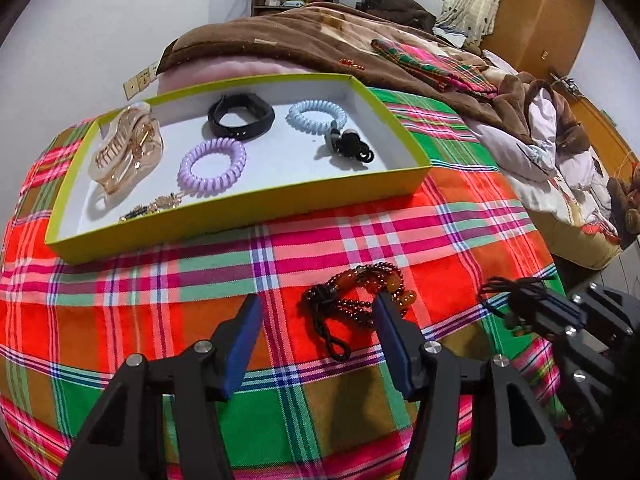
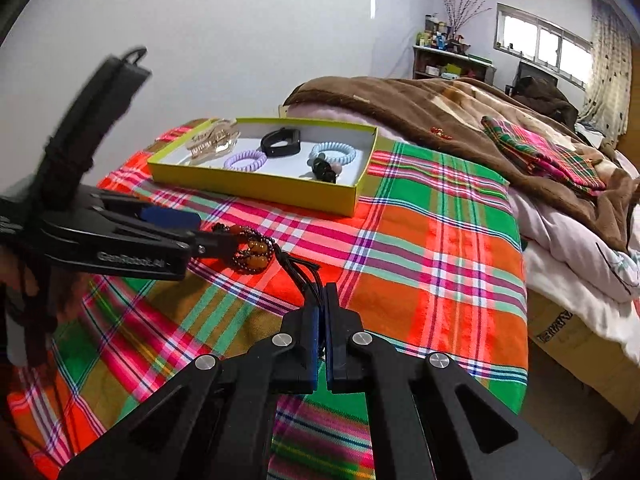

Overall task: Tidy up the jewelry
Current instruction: 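Grasp amber beaded bracelet with left tool while right tool holds dark bracelet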

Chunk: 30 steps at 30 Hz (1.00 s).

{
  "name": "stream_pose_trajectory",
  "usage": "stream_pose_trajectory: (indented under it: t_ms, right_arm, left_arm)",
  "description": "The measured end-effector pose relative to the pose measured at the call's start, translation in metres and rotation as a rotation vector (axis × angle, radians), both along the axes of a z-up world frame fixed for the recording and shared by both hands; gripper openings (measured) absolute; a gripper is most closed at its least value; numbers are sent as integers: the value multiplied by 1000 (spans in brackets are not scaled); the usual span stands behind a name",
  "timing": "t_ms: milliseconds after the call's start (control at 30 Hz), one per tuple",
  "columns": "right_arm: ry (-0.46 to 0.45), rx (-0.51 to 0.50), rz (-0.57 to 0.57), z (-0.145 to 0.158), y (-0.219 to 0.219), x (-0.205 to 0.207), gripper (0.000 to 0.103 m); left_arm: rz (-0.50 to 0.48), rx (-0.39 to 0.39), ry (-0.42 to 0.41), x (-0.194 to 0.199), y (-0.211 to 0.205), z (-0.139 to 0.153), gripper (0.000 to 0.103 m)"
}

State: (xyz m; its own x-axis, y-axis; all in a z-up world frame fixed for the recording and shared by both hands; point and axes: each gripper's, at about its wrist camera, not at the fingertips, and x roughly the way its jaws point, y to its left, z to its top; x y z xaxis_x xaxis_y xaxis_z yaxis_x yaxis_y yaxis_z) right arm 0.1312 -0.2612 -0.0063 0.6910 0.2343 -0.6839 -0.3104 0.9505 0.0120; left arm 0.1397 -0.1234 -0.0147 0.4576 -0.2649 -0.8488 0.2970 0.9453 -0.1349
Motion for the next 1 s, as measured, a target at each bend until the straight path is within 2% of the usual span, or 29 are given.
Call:
stream_pose_trajectory:
  t_ms: [233,333,400,567,800,1000]
  right_arm:
    - [-18,19,-2,3,0,-3,1]
    - [-22,23,-4,3,-1,-5,1]
    - [-23,24,-8,3,-2,-6,1]
    - [-21,29,-10,2,-2,-6,1]
    - [-18,34,-15,1,-2,-8,1]
    - [-24,37,-23,4,-3,-10,1]
  left_arm:
    - [3,30,-19,2,-6,-1,58]
    - [1,47,-28,1,-9,-1,50]
    - [0,71,-38,2,-11,-1,37]
    - [2,73,-44,3,-9,1,27]
    - [0,67,-55,1,-7,3,18]
    - [-3,56,-66,-1,-6,7,18]
